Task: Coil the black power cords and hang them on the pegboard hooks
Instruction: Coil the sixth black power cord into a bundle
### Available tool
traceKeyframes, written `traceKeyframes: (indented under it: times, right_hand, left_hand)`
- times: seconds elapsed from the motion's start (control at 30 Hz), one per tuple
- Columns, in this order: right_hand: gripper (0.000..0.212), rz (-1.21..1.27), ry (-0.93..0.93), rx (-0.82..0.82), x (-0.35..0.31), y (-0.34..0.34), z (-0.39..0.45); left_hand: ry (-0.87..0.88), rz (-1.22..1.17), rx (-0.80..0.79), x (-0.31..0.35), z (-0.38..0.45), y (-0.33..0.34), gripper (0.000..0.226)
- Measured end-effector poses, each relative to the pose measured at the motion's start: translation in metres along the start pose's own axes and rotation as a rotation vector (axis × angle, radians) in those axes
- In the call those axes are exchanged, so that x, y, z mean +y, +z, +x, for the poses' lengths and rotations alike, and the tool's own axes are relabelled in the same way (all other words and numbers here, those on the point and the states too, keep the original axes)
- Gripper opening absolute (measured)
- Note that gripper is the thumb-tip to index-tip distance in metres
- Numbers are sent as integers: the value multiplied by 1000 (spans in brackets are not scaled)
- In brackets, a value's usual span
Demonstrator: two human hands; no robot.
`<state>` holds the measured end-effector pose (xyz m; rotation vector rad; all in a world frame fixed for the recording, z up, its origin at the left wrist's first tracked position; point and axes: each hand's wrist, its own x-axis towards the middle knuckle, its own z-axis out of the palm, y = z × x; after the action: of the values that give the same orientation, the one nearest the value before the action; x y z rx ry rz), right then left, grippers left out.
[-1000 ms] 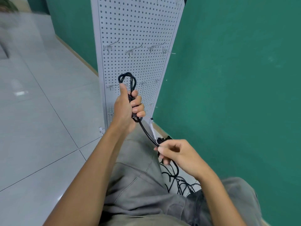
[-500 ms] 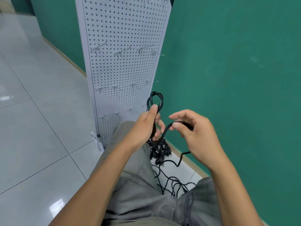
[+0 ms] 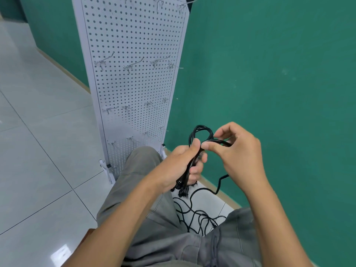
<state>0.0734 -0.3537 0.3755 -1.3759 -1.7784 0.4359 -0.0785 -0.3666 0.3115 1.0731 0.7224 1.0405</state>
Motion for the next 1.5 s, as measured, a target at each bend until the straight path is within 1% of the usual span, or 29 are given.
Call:
traceKeyframes:
  times: [0.07, 0.2, 0.27, 0.37, 0.47, 0.57, 0.63, 0.73, 0.8, 0.87, 0.93, 1.0, 1.07, 1.13, 1.17, 1.3, 1.43, 1.5]
  right_hand:
    - [23, 87, 0, -32, 3, 0, -2]
    - [8, 273, 69, -54, 20, -4, -5]
    - [11, 387, 111, -58, 27, -7, -8]
    - [16, 579, 168, -68, 28, -7, -12]
    - [23, 796, 217, -71, 19, -5, -12]
    - [25, 798, 281, -69, 6, -1, -10]
    - [25, 819, 350, -49, -2, 2, -9]
    - [26, 913, 428, -62, -6, 5, -6]
    - [26, 961, 466, -70, -8, 4, -6]
    - [24, 985, 481, -76, -11, 3, -5]
    - [21, 1012, 501, -86, -14, 4, -5]
    - [24, 1014, 529, -98, -18, 5, -5]
    - [30, 1015, 522, -114, -20, 7, -4]
    - [31, 988, 495, -138, -22, 7, -3]
    - [32, 927, 480, -149, -22, 8, -3]
    - [43, 528, 431, -206, -24, 8, -4]
    - [58, 316, 385, -257, -23, 8, -4]
    - [52, 228, 381, -268, -19, 8, -2]
  left_hand:
    - [32, 22, -10, 3, -2, 0, 39]
    - [98, 34, 41, 13, -5, -6, 41]
    - [119, 45, 51, 17, -6, -7, 41]
    - [97, 77, 60, 17, -8, -3, 43]
    - [50, 200, 60, 10, -5, 5, 53]
    - [40, 270, 35, 3, -3, 15, 52]
    - [62, 357, 40, 0, -3, 20, 48]
    - [143, 615, 93, -3, 1, 18, 47]
    - [195, 734, 121, -5, 4, 12, 40]
    - [279, 783, 116, -4, 6, 8, 23]
    - [296, 736, 77, 0, 4, 5, 20]
    - [242, 640, 20, 1, 1, 5, 30]
    - [185, 618, -11, 4, -2, 8, 43]
    - [161, 615, -25, 4, -3, 10, 45]
    - [158, 601, -39, 3, -3, 12, 43]
    - [179, 564, -97, 1, -4, 17, 32]
    - [138, 521, -124, 1, -4, 18, 43]
    - [124, 526, -137, 0, -3, 19, 47]
